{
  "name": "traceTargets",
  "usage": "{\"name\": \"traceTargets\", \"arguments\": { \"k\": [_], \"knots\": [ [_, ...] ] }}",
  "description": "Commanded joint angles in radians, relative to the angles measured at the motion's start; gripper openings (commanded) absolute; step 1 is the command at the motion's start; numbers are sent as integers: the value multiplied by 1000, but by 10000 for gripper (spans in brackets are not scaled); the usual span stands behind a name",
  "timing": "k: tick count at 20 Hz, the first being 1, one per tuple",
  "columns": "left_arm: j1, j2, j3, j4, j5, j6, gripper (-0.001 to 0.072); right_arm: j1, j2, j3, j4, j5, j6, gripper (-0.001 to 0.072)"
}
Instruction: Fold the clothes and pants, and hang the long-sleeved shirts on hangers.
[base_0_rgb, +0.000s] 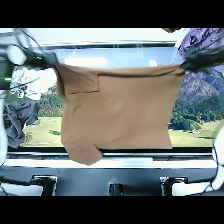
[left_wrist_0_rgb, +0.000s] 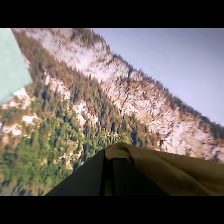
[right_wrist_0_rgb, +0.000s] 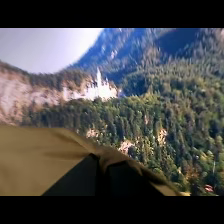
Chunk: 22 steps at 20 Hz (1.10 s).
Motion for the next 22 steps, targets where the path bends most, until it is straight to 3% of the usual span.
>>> {"name": "traceTargets", "arguments": {
  "k": [1, 3, 5, 6, 7, 8, 9, 10, 11, 14, 17, 22],
  "knots": [
    [0, -200, 0, -21, 109, 2, 20, 67, -233, 2, -41, -124, 60, 28],
    [0, -252, 0, -21, 112, 2, 20, 90, -309, 2, -43, -196, 104, 32],
    [0, -280, 0, -26, 100, 2, 25, 101, -357, 1, -31, -227, 150, 94],
    [1, -285, 0, -37, 89, 1, 83, 101, -372, 2, -18, -226, 159, 98],
    [2, -285, 1, -45, 73, 1, 218, 100, -378, 2, -9, -217, 162, 161],
    [3, -279, 2, -48, 53, 0, 418, 97, -376, 2, -6, -199, 160, 237],
    [6, -274, 15, -51, 16, 2, 537, 86, -367, 2, 0, -175, 142, 312],
    [13, -267, 40, -50, -45, 2, 545, 66, -351, 2, 15, -135, 108, 420],
    [24, -254, 64, -49, -109, 3, 545, 39, -331, 2, 33, -86, 54, 484],
    [82, -166, 75, -47, -254, 72, 545, -89, -250, 0, 47, 103, -147, 487],
    [154, -74, 55, -52, -357, 119, 545, -268, -145, -93, 189, 139, -204, 481],
    [272, 124, -253, -164, -363, 134, 543, -496, 58, -631, 248, 115, -254, 490]
  ]
}}
